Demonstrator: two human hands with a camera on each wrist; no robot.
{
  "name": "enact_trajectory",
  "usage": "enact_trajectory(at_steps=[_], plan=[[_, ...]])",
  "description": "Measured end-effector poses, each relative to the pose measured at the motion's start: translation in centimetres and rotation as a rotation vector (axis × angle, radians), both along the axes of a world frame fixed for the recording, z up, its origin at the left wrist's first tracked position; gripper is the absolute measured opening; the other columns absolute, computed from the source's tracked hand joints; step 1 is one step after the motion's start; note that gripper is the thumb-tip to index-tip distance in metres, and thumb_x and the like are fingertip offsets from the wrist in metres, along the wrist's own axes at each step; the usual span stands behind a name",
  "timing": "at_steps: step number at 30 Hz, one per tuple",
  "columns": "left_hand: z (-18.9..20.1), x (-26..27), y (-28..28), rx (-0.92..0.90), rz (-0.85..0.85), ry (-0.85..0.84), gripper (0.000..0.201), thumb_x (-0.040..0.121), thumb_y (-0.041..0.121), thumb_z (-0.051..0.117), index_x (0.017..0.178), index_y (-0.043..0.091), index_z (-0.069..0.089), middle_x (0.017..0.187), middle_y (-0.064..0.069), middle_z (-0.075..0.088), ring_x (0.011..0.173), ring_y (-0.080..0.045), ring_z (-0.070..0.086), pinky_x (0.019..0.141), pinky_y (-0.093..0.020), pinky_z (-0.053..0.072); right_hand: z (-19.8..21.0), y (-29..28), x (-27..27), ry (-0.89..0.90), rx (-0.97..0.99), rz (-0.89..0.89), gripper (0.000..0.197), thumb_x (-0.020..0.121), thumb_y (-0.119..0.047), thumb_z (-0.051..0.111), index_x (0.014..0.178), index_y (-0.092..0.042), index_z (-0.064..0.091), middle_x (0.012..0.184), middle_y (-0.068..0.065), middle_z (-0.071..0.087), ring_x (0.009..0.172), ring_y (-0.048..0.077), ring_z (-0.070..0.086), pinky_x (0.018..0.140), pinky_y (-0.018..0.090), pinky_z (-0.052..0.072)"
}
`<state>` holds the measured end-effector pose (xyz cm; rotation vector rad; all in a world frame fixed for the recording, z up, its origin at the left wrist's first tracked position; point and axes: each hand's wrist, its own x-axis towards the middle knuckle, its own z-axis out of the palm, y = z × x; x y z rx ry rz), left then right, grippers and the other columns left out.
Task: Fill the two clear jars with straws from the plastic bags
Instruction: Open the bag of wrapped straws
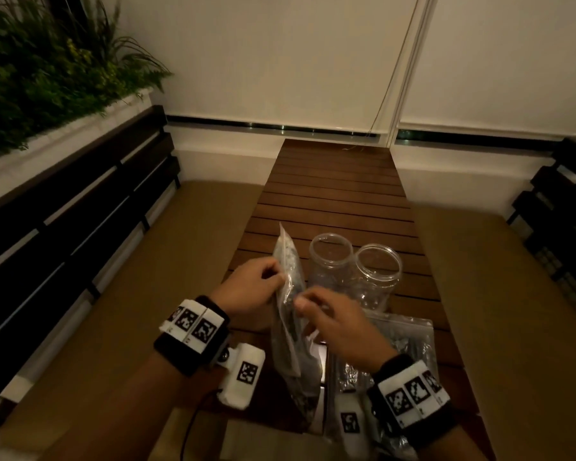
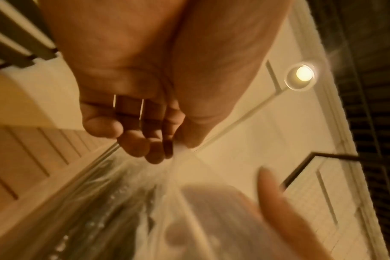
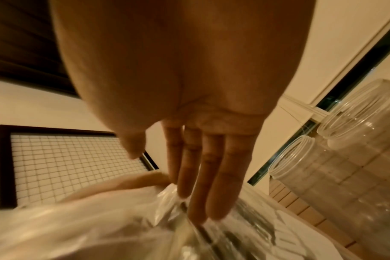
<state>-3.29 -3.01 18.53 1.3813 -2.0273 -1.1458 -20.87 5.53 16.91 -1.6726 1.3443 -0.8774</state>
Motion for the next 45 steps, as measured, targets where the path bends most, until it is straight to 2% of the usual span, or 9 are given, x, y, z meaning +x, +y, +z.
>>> enact_trajectory(at_steps=[2, 4, 11, 17, 22, 29, 35, 40, 45], plan=[[0.4, -0.4, 0.6, 0.094, -0.047, 0.113, 0.017, 0.097, 0.019, 0.052, 0.088, 0.005, 0.058, 0.077, 0.000, 0.059, 0.060, -0.002, 0.055, 0.054, -0.015, 0.048, 0.1, -1.0, -0.4, -0.009, -0.057, -0.100, 0.012, 0.100, -0.034, 0.057, 0.097, -0.029, 0.067, 0.084, -0.004, 0.071, 0.072, 0.008, 0.068, 0.064, 0.024, 0.054], [0.2, -0.7, 1.0, 0.146, -0.092, 0.193, 0.015, 0.095, 0.021, 0.057, 0.087, 0.009, 0.058, 0.075, -0.002, 0.058, 0.059, -0.002, 0.053, 0.051, -0.011, 0.043, 0.2, -1.8, -0.5, 0.007, -0.057, -0.118, 0.014, 0.099, -0.033, 0.059, 0.097, -0.023, 0.068, 0.077, -0.006, 0.069, 0.067, 0.002, 0.064, 0.061, 0.018, 0.048], [-1.9, -1.5, 2.1, 0.292, -0.037, 0.396, 0.025, 0.091, 0.021, 0.063, 0.068, 0.022, 0.054, 0.065, 0.006, 0.056, 0.057, -0.007, 0.049, 0.058, -0.023, 0.038, 1.2, -2.0, -1.4, 0.016, 0.102, -0.037, 0.022, 0.086, -0.036, 0.075, 0.098, -0.020, 0.066, 0.084, 0.001, 0.073, 0.069, 0.007, 0.069, 0.062, 0.018, 0.052], [-1.7, -1.6, 2.6, 0.292, -0.029, 0.502, 0.023, 0.094, 0.025, 0.057, 0.074, 0.015, 0.058, 0.077, -0.009, 0.059, 0.074, -0.022, 0.055, 0.071, -0.032, 0.050, 1.4, -2.1, -1.8, -0.086, 0.142, -0.025, 0.012, 0.091, -0.016, 0.072, 0.099, -0.007, 0.070, 0.080, 0.002, 0.072, 0.068, 0.009, 0.067, 0.067, 0.021, 0.058], [-1.5, -1.3, 2.5, 0.236, -0.025, 0.471, 0.025, 0.096, 0.023, 0.055, 0.072, 0.016, 0.053, 0.070, -0.001, 0.054, 0.064, -0.012, 0.053, 0.066, -0.027, 0.050, 1.2, -2.1, -0.9, -0.182, 0.141, -0.127, 0.006, 0.093, -0.010, 0.068, 0.089, -0.006, 0.070, 0.080, 0.009, 0.070, 0.069, 0.017, 0.069, 0.060, 0.021, 0.055], [-1.4, -1.3, 2.3, 0.249, -0.085, 0.477, 0.018, 0.097, 0.013, 0.052, 0.081, 0.008, 0.054, 0.086, -0.016, 0.056, 0.083, -0.027, 0.053, 0.082, -0.041, 0.048, 0.0, -2.3, 0.4, -0.071, 0.075, -0.245, 0.016, 0.089, -0.018, 0.064, 0.074, -0.025, 0.063, 0.075, 0.004, 0.069, 0.079, 0.033, 0.072, 0.073, 0.055, 0.061], [-1.9, 0.1, 2.3, 0.358, 0.013, 0.663, 0.026, 0.098, 0.005, 0.045, 0.073, 0.011, 0.048, 0.092, -0.011, 0.063, 0.090, -0.019, 0.062, 0.082, -0.029, 0.054, 1.1, -2.3, -2.4, -0.331, 0.172, -0.348, 0.021, 0.101, -0.005, 0.047, 0.082, -0.011, 0.054, 0.094, 0.014, 0.063, 0.085, 0.029, 0.066, 0.089, 0.050, 0.058], [-2.6, 0.9, 1.9, 0.154, 0.140, 0.513, 0.033, 0.095, 0.011, 0.049, 0.062, 0.018, 0.048, 0.079, -0.001, 0.060, 0.079, -0.020, 0.053, 0.082, -0.042, 0.044, 0.8, -2.3, -4.0, -0.208, 0.071, -0.427, 0.016, 0.101, -0.013, 0.049, 0.087, -0.015, 0.055, 0.097, 0.019, 0.063, 0.089, 0.033, 0.062, 0.090, 0.055, 0.055], [-4.1, 1.9, 1.5, 0.095, 0.197, 0.534, 0.023, 0.097, 0.010, 0.045, 0.076, 0.008, 0.052, 0.138, 0.007, 0.052, 0.128, -0.014, 0.047, 0.107, -0.039, 0.041, -1.1, -1.7, -5.4, -0.284, 0.112, -0.488, 0.018, 0.103, -0.014, 0.044, 0.087, -0.014, 0.053, 0.104, 0.019, 0.063, 0.093, 0.032, 0.064, 0.091, 0.047, 0.056]])
